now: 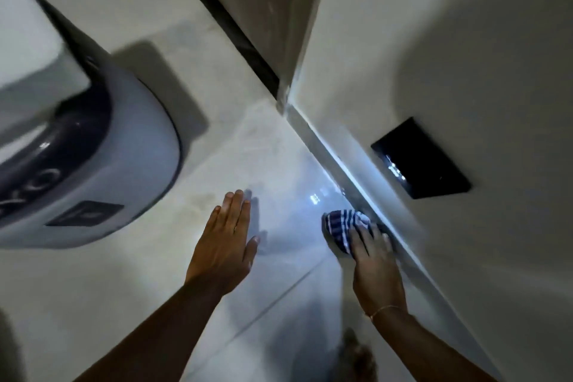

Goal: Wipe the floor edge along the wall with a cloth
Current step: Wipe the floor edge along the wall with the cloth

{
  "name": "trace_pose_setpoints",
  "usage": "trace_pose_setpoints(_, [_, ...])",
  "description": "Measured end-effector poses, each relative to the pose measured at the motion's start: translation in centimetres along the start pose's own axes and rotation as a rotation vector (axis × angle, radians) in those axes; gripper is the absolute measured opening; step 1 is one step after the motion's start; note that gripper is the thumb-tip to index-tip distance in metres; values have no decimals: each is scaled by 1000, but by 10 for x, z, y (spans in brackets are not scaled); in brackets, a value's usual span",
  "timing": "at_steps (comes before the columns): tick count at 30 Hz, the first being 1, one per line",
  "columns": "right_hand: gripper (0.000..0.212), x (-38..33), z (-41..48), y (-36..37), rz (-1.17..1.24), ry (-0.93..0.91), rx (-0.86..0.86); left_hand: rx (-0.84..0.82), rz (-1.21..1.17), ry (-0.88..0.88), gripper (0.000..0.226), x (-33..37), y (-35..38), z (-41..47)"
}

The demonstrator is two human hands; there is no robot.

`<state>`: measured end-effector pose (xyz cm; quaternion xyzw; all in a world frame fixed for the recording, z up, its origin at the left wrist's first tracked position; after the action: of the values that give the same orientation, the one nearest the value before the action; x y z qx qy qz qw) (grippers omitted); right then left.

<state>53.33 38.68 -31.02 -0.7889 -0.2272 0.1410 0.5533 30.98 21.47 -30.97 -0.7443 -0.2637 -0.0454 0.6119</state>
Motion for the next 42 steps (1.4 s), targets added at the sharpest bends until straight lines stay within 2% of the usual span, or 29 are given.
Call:
trace_pose_setpoints(2, [64, 5, -5, 23, 10, 25, 6, -18, 17, 2, 77, -6, 29, 9])
trace_pose_setpoints(4, [58, 6, -19, 40, 45, -62, 7, -18, 11, -40, 77, -14, 45, 15])
trace_pose_setpoints(7, [63, 11, -25, 52, -28, -193, -41, 22, 12, -63, 79, -25, 57, 22])
trace_pose_setpoints(10, [64, -11, 26, 40, 73, -153, 0, 74, 32, -44, 83, -38, 59, 27])
trace_pose_setpoints(14, [57, -99, 111, 26, 190, -158, 75, 114, 64, -44, 88, -48, 62, 35])
trace_pose_setpoints(17, [55, -82, 85, 35, 193, -171, 94, 117, 70, -36, 88, -50, 60, 37])
trace_pose_setpoints(21, [86, -12, 21, 36, 116, -75, 21, 98, 58, -20, 89, -54, 56, 32])
trace_pose_setpoints(23, [77, -36, 58, 30, 127, -147, 48, 100, 58, -23, 91, -59, 54, 35])
trace_pose_setpoints(25, [68, -95, 113, 14, 167, -226, 109, 114, 72, -22, 92, -67, 54, 42])
trace_pose_setpoints(27, [64, -133, 137, 4, 205, -199, 151, 124, 86, -14, 93, -73, 52, 51])
trace_pose_setpoints(30, [58, -93, 90, 24, 156, -155, 133, 135, 68, -11, 94, -78, 49, 57])
trace_pose_setpoints(33, [61, -40, 44, 31, 127, -83, 78, 157, 64, -2, 94, -81, 48, 58])
trace_pose_setpoints(34, [61, -46, 58, 30, 153, -96, 73, 157, 70, -4, 94, -82, 49, 59])
trace_pose_setpoints(39, [66, -175, 160, -3, 283, -130, 107, 160, 102, -39, 96, -84, 50, 64])
trace_pose_setpoints(40, [65, -173, 159, -1, 276, -124, 108, 163, 90, -43, 96, -83, 48, 64])
trace_pose_setpoints(42, [67, -127, 123, 12, 243, -138, 113, 167, 70, -43, 95, -82, 44, 64])
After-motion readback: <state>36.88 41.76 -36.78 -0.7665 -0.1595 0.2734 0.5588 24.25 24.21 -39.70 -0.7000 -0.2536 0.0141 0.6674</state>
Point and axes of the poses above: each hand's wrist, its own z-axis towards the middle knuckle, its own y-axis out of the palm, x = y × z, the point moved 2 cm from there along z, towards the middle knuckle, and after that the axes turned 14 degrees about y, right-handed, at the moved point
